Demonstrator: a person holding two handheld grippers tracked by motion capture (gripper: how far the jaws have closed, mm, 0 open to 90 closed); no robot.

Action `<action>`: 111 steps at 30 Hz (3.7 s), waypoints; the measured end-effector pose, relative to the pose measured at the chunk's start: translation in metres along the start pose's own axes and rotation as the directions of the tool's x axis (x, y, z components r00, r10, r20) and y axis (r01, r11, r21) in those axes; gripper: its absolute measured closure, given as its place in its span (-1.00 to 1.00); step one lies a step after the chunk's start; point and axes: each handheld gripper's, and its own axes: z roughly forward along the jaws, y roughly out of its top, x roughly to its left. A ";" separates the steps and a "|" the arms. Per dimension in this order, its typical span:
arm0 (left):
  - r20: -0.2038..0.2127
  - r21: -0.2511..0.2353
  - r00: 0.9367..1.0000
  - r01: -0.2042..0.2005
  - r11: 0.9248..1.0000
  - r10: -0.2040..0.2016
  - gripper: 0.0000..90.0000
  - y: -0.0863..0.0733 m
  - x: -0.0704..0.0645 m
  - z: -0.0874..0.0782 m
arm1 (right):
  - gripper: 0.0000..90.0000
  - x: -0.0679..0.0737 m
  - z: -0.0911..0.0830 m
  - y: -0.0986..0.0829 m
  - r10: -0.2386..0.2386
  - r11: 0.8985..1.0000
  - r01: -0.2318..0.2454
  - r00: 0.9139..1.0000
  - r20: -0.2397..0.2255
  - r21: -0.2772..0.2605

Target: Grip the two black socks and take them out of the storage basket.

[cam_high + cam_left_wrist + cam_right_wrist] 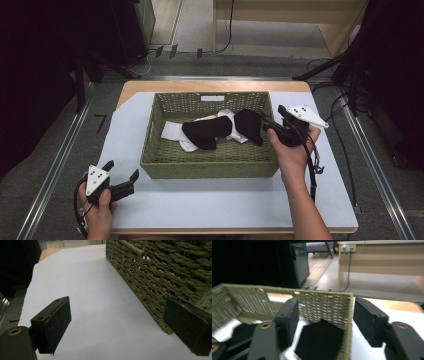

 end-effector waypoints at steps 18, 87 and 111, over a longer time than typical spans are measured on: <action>0.001 0.005 1.000 -0.001 1.000 0.001 -0.80 0.000 0.000 0.000 | 0.25 0.019 0.061 -0.011 -0.020 0.996 0.017 0.999 0.030 0.086; 0.004 -0.001 1.000 -0.001 1.000 0.001 -0.79 0.000 -0.001 0.000 | 0.98 0.048 0.056 0.003 -0.024 0.988 0.009 0.995 -0.101 -0.154; 0.003 0.001 1.000 -0.001 1.000 0.001 -0.80 0.000 -0.001 0.000 | 0.97 0.000 0.006 0.031 -0.071 0.934 0.066 0.998 0.000 -0.350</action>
